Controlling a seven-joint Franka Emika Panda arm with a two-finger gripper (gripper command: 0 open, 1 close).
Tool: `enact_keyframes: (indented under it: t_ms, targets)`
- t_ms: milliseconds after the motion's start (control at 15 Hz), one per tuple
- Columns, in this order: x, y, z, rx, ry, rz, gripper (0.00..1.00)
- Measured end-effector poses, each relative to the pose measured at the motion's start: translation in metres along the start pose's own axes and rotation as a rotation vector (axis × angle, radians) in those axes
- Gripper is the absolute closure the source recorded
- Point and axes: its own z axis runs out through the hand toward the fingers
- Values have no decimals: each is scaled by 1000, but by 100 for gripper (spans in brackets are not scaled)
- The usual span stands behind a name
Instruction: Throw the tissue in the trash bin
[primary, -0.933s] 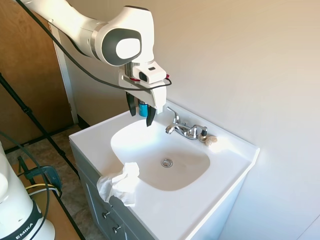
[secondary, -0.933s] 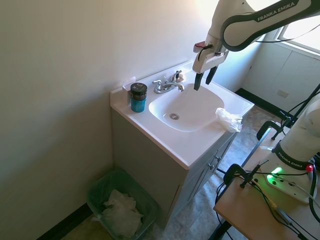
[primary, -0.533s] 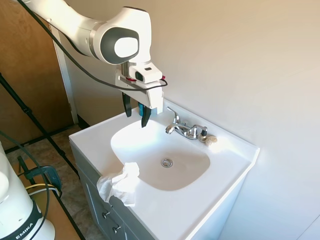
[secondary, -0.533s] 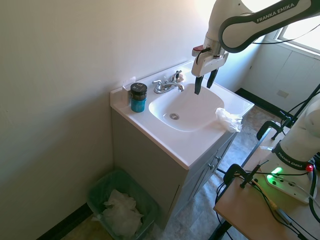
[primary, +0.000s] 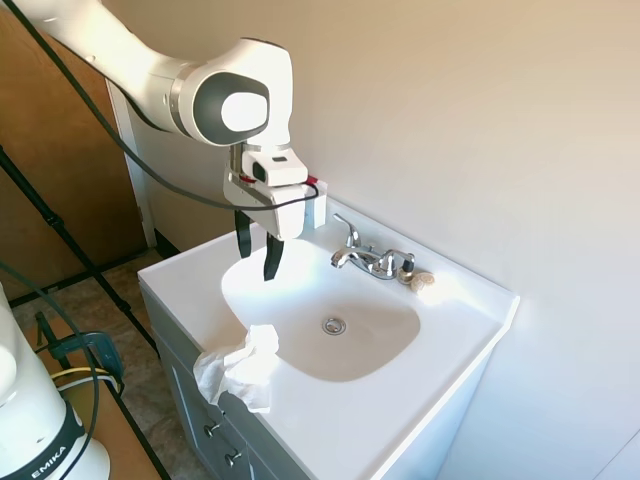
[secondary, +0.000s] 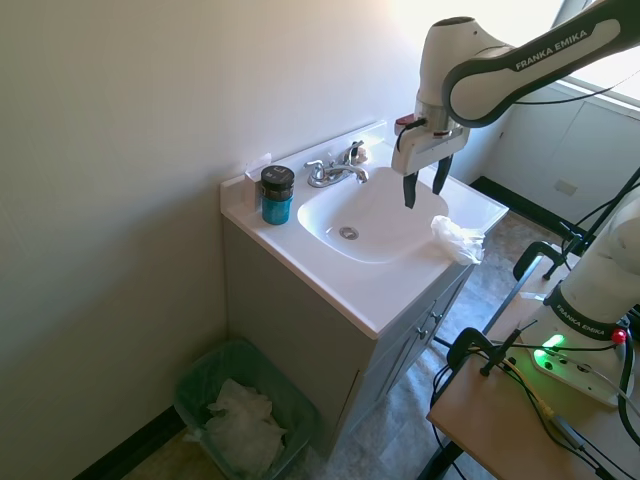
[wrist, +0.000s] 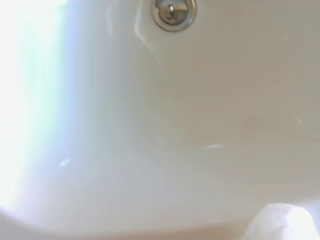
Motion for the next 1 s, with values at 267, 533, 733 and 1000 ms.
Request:
enact_keyframes:
  t_ms: [267, 533, 733, 1000]
  targets:
    - [8, 25, 30, -67, -16, 31, 0]
    - [19, 34, 56, -106, -38, 44, 0]
    - [23, 34, 76, -133, -57, 39, 0]
    - [31, 38, 93, -149, -70, 44, 100]
